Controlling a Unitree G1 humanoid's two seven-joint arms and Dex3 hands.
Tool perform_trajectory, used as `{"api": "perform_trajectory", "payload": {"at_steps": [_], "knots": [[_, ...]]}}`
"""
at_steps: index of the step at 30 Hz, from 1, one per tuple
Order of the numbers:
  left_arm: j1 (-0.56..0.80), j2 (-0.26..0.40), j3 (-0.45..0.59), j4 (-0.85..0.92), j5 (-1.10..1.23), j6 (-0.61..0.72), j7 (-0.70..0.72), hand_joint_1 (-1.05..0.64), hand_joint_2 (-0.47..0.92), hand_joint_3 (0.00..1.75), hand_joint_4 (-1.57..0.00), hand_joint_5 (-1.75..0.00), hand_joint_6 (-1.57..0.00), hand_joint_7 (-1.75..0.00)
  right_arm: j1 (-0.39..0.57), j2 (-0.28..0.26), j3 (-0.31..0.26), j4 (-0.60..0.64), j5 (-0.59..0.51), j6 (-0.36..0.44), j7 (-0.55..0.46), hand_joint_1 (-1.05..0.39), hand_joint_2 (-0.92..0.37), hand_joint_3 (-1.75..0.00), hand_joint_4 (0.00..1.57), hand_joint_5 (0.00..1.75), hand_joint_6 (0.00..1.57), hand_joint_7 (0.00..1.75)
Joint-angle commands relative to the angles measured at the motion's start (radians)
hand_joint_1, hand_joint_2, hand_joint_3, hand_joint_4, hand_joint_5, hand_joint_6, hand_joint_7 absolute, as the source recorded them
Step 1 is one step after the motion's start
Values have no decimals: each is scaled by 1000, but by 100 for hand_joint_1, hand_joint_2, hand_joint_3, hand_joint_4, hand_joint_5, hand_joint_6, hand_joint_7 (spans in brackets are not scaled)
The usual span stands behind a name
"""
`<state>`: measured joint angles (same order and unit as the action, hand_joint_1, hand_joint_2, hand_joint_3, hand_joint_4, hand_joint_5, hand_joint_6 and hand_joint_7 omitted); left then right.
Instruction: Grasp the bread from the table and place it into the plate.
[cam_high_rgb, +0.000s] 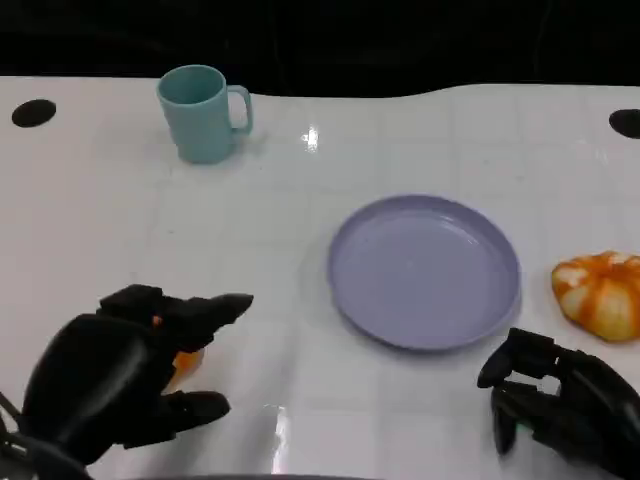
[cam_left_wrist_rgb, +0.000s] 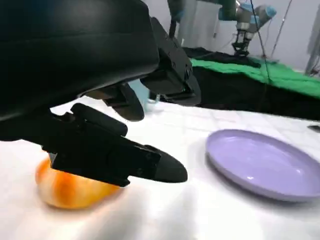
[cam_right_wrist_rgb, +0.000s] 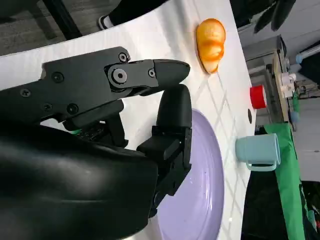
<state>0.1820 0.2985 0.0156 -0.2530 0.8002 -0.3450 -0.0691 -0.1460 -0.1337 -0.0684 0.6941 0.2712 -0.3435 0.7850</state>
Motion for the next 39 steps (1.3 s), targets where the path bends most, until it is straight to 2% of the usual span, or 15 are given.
{"api": "perform_trajectory", "payload": {"at_steps": [1,9,16,20,33,39], "knots": [[18,47,-15,-76,94,100,-38,-57,92,8,-25,-26,-35,0,17,-11,-6,7,-2,-1,4,-52,-92,-23,66,175,70,132],[-4,79,-73,-154,272,286,-173,-56,89,2,-13,-10,-29,0,19,-15,-6,3,-5,6,0,-52,-92,-23,67,175,70,133],[-60,96,-117,-158,323,372,-282,-47,83,0,-9,-4,-25,0,23,-17,-5,3,-11,-6,-4,-53,-92,-25,66,175,69,133],[-83,106,-137,-151,334,404,-326,-46,83,0,-9,-3,-23,0,27,-17,-4,-11,-6,28,-10,-51,-92,-24,66,175,69,134],[-198,126,-210,107,310,423,-242,-36,80,0,-13,-3,-23,0,24,-14,-6,3,-6,2,1,-53,-92,-23,67,175,70,134],[-249,140,-244,240,286,416,-182,-40,80,0,-13,-2,-20,0,25,-13,-5,2,-2,4,5,-53,-92,-24,66,175,68,134]]}}
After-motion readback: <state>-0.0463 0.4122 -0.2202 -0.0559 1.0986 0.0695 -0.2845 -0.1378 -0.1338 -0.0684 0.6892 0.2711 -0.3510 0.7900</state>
